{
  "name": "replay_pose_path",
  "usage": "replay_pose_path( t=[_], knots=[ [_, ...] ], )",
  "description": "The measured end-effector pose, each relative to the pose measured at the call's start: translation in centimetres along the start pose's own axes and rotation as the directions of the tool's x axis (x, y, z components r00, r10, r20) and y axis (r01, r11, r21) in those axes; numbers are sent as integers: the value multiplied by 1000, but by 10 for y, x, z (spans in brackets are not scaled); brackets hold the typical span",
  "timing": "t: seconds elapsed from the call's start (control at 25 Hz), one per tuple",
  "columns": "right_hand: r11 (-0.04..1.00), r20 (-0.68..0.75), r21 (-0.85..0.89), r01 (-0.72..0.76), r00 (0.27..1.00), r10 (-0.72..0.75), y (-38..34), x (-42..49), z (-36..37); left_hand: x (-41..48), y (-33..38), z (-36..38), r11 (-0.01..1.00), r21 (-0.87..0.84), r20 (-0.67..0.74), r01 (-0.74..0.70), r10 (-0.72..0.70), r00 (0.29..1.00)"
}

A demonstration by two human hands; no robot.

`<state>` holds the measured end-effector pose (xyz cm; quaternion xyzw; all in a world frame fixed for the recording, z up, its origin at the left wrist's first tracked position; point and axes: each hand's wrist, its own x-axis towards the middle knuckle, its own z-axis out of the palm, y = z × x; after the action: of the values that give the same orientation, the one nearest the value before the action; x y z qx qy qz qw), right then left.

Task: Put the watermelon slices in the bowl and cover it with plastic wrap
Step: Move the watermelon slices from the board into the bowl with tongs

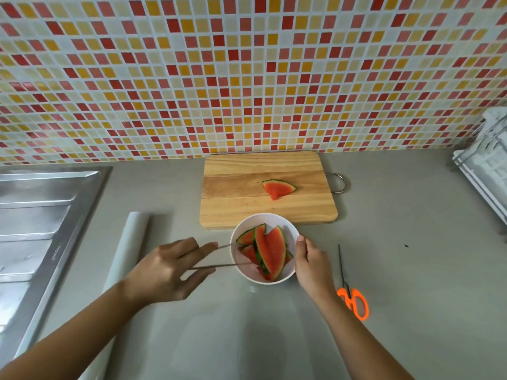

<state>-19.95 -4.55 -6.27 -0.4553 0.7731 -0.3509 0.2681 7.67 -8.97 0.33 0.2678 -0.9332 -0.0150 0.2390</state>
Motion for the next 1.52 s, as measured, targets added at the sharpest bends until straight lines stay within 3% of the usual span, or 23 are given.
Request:
replay_pose_path(
  t=[0.16, 0.36, 0.44, 0.56, 0.6, 0.72, 0.84, 1.12, 1.36, 1.52],
  knots=[
    [1000, 17, -17, -12, 1000, 12, 0, 0, -1, 31, -9, 1, 969, -77, -109, 237, -244, 964],
    [999, 17, -41, -1, 1000, 1, 0, 1, -1, 63, -15, 24, 924, -111, -59, 367, -375, 925],
    [1000, 11, -31, 7, 1000, -6, 1, 1, -1, 82, -38, 39, 865, -97, 63, 492, -488, 871],
    [1000, 10, -13, 11, 1000, -11, 3, 2, 0, 109, -75, 61, 703, -121, 342, 701, -633, 694],
    [1000, 7, -13, 8, 1000, -8, 4, 2, 1, 116, -83, 70, 668, -152, 382, 728, -640, 667],
    [1000, -17, -17, 5, 1000, -5, 5, 3, 4, 139, -96, 87, 683, -205, 440, 701, -576, 689],
    [999, -26, -36, 23, 999, -24, 6, 4, 4, 163, -101, 90, 775, -131, 511, 618, -482, 712],
    [998, -11, -45, 46, 999, -47, 4, 3, 3, 201, -87, 75, 919, 103, 525, 380, -375, 764],
    [998, 5, -53, 42, 999, -42, 3, 4, 2, 230, -61, 67, 934, 309, 588, 178, -335, 736],
    [994, -11, -86, 74, 997, -75, 3, 4, 2, 224, -40, 67, 926, 367, 563, 91, -299, 770]
  ],
)
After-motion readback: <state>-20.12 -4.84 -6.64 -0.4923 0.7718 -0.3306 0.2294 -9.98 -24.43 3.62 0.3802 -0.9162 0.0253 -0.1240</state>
